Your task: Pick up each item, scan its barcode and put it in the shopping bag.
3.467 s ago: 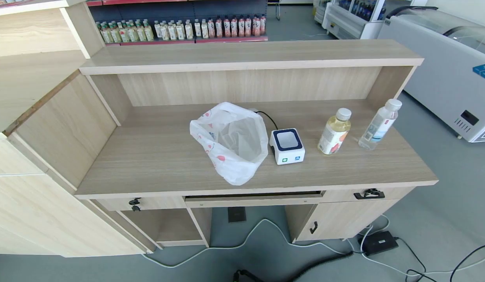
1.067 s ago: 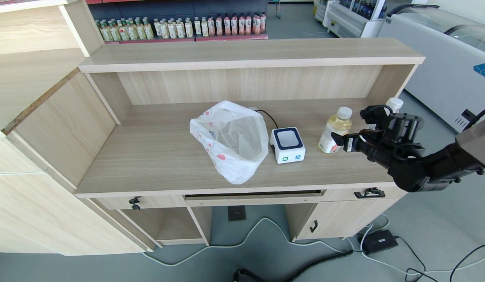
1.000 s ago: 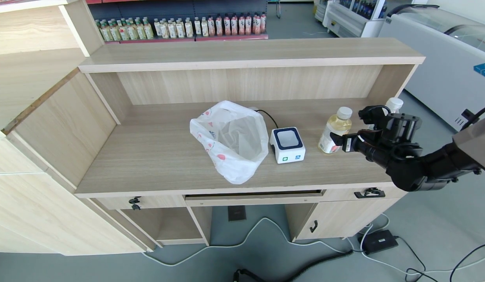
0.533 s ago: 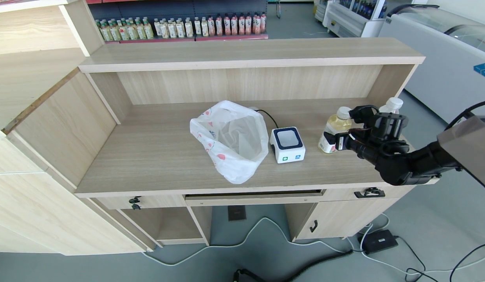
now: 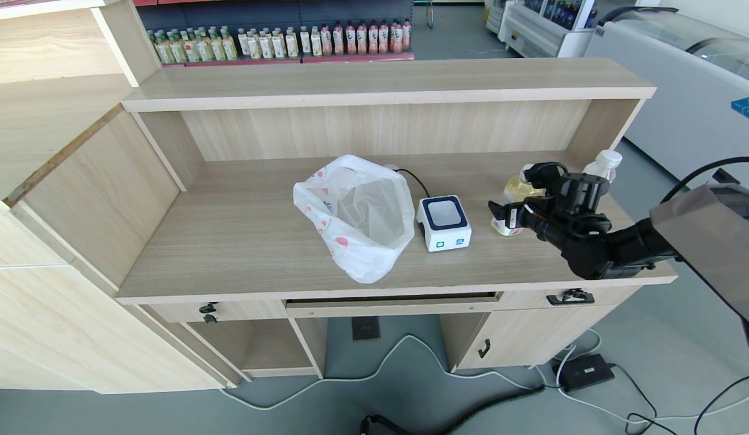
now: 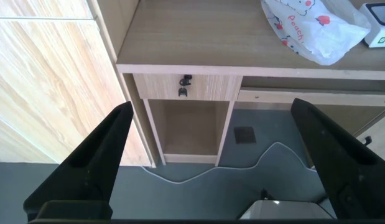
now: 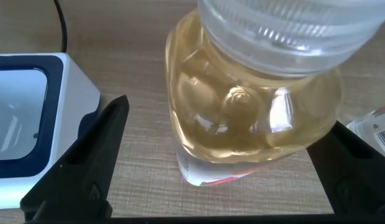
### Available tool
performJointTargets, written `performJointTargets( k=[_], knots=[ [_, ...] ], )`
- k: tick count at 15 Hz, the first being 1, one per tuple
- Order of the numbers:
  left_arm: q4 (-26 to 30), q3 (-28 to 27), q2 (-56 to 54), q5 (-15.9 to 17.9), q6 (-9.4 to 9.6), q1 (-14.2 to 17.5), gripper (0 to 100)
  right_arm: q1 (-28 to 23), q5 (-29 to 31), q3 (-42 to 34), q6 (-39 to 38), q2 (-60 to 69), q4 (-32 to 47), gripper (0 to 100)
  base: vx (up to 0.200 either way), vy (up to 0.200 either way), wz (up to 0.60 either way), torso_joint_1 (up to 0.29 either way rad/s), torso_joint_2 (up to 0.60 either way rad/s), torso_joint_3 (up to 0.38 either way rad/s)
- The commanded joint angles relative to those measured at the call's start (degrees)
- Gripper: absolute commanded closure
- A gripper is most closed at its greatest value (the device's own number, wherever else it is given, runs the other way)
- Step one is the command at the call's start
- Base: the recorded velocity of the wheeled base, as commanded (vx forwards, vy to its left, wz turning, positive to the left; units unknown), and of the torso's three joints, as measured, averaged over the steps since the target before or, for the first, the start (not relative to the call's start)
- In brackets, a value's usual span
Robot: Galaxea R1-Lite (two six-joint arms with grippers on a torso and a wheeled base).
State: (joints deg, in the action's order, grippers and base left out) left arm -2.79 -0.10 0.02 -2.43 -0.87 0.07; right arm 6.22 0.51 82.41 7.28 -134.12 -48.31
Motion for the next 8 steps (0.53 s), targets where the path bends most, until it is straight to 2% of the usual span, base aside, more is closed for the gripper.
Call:
performJointTargets(
  k=[1, 4, 8],
  knots=[
    [-0.02, 0.01, -0.02, -0.04, -0.01, 0.01, 0, 0.02, 0.02, 1.79, -0.07, -1.14, 0.24, 0, 0.000, 0.000, 0.00, 0.000, 0.00, 0.000],
    [0.07, 0.01, -0.02, -0.04, -0.01, 0.01, 0, 0.02, -0.16, 4.52, -0.25, -2.11, 2.17, 0, 0.000, 0.000, 0.00, 0.000, 0.00, 0.000],
    [-0.02, 0.01, -0.02, -0.04, -0.01, 0.01, 0, 0.02, -3.32, 6.36, -0.25, -2.99, 2.61, 0, 0.000, 0.000, 0.00, 0.000, 0.00, 0.000]
  ],
)
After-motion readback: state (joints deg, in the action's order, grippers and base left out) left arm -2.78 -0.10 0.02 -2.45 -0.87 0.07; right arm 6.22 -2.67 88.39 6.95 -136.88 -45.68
